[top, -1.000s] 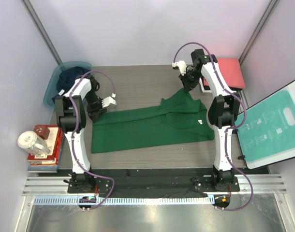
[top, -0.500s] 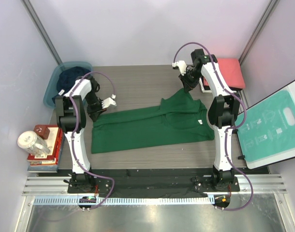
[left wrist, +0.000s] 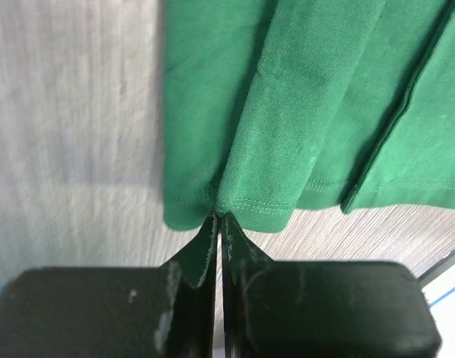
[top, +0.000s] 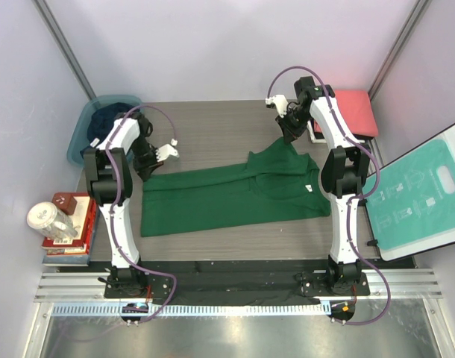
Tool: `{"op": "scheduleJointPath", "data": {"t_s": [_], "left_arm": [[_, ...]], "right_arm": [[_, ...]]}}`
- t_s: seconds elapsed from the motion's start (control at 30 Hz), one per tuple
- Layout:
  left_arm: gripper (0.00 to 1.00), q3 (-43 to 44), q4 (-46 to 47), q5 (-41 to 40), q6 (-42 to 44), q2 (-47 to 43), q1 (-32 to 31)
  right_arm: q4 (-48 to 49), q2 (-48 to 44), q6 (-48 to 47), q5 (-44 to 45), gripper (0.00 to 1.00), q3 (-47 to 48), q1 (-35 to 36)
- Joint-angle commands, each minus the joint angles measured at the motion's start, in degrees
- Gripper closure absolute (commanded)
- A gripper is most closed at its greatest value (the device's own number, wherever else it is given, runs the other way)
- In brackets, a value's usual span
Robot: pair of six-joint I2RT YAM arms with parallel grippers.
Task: Fold and stack the t-shirts
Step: Fold the other side of the tshirt into a rectangle
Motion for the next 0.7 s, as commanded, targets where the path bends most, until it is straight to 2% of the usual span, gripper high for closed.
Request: {"op": "scheduleJointPath", "data": {"t_s": [0.0,0.27,0.53,0.67], "left_arm": [[1.0,2.56,-11.69,0.24,-0.95,-5.84,0.28],[1.0,0.36,-12.65,-0.81,-0.77,-7.42,0.19],[1.0,-3.76,-14.94,-2.57,1.25,-10.41,0.28],[1.0,-6.14,-14.85,-3.1,2.3,-11.73,0.28]], "right_arm": [[0.61,-4.07,0.2,-0.43,0.99,-0.03,0.45],[-1.59,-4.77,-1.55,-2.01,0.99,0.32,0.45],[-15.81,-6.53,-9.28,-5.35,0.99,0.76,0.45],[-16.01,-12.67,-12.97,-4.83,0.99,-6.61,0.8]]}}
